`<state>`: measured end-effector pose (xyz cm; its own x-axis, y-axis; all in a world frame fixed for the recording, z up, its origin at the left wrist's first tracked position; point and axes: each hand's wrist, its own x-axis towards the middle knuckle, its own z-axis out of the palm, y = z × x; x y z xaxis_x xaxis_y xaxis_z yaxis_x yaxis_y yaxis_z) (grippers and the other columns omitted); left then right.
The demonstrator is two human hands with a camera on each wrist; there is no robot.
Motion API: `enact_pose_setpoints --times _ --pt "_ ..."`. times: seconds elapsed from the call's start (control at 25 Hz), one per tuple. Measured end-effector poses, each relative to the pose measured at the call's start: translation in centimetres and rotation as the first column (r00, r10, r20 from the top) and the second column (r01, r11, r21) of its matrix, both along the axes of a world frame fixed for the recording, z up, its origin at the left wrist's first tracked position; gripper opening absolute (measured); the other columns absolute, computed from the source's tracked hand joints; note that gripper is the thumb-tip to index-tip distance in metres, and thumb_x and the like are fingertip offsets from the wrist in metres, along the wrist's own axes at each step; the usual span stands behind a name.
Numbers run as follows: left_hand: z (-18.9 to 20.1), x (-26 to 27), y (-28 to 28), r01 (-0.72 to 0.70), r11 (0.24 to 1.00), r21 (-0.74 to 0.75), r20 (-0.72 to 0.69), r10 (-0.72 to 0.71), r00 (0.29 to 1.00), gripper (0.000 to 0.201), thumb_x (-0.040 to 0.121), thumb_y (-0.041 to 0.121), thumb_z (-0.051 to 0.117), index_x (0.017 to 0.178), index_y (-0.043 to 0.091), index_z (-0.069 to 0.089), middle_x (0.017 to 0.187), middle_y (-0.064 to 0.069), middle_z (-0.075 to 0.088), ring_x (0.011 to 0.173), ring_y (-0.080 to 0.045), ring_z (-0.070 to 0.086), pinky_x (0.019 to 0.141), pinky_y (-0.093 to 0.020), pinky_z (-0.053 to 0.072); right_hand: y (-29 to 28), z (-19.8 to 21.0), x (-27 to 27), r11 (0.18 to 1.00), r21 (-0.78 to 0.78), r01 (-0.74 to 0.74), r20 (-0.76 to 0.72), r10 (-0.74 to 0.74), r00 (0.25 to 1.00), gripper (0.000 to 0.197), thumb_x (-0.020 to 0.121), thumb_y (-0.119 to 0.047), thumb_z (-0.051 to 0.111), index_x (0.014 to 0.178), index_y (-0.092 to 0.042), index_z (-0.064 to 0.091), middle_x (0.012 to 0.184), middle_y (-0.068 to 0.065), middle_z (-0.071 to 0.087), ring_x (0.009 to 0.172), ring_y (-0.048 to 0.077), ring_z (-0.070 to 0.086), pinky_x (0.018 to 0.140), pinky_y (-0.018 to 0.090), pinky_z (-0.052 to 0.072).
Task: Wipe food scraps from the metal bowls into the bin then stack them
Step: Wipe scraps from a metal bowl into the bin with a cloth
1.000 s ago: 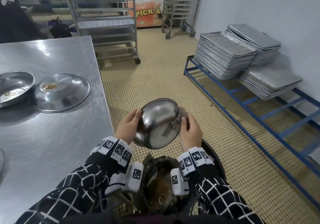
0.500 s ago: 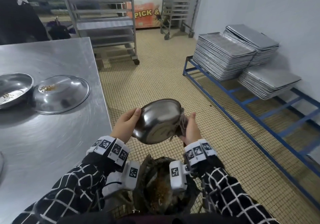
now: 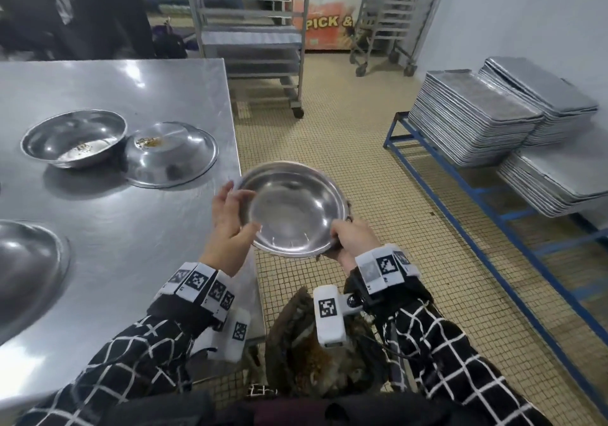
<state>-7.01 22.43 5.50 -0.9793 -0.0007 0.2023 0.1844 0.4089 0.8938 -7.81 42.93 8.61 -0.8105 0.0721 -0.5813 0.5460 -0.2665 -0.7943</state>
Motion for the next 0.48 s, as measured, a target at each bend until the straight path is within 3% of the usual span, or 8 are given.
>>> enact_pose_setpoints --times 0.08,0.2,0.32,0.4,0.48 --pt "0.4 0.7 -2.0 -0.106 0.986 0.131 0.035 0.103 0.994 0.064 0.084 -0.004 0.049 0.132 0.033 0.031 0.141 0.001 0.026 0.132 -0.013 0.026 0.112 -0.031 0.02 -2.9 -0.3 -0.4 0.995 0.081 -0.061 -0.027 0.063 0.998 0.034 0.083 0.01 0.048 0.11 -0.011 0.05 0.113 0.016 0.057 0.097 0.032 0.063 0.078 0.046 0.058" --pt "0.6 1.4 -6.3 -0.235 0.946 0.224 0.106 0.216 0.971 0.07 0.084 -0.013 0.043 0.145 0.017 0.023 0.133 0.0 0.039 0.122 -0.015 0.04 0.106 -0.031 0.031 -7.4 -0.4 -0.9 0.972 0.155 -0.177 -0.072 0.19 0.979 0.027 0.087 0.006 0.05 0.105 -0.015 0.048 0.111 0.016 0.06 0.095 0.033 0.066 0.078 0.047 0.058" --pt "0.3 2.6 -12.1 -0.335 0.937 0.095 0.172 0.316 0.933 0.049 0.084 -0.005 0.051 0.123 0.023 0.041 0.118 -0.001 0.049 0.111 -0.019 0.049 0.103 -0.042 0.04 -12.2 -0.4 -0.9 0.916 0.284 -0.284 -0.118 0.328 0.937 0.024 0.09 -0.003 0.052 0.11 -0.014 0.045 0.108 0.013 0.059 0.091 0.03 0.066 0.073 0.043 0.059" --pt "-0.1 3.5 -15.9 -0.378 0.924 0.048 0.257 0.355 0.899 0.04 0.084 0.003 0.056 0.112 0.028 0.043 0.105 -0.001 0.055 0.101 -0.023 0.055 0.095 -0.046 0.047 -15.3 -0.5 -0.6 0.884 0.354 -0.306 -0.151 0.377 0.914 0.026 0.09 -0.005 0.05 0.113 -0.015 0.045 0.104 0.01 0.058 0.087 0.027 0.066 0.069 0.04 0.06" --pt "-0.7 4.4 -19.0 -0.378 0.926 0.016 0.34 0.351 0.872 0.038 0.082 0.012 0.06 0.111 0.028 0.042 0.092 0.003 0.057 0.09 -0.026 0.058 0.088 -0.045 0.05 -17.9 -1.1 -0.2 0.853 0.436 -0.287 -0.188 0.398 0.898 0.026 0.089 -0.006 0.049 0.113 -0.016 0.049 0.097 0.006 0.058 0.082 0.019 0.064 0.061 0.031 0.058"
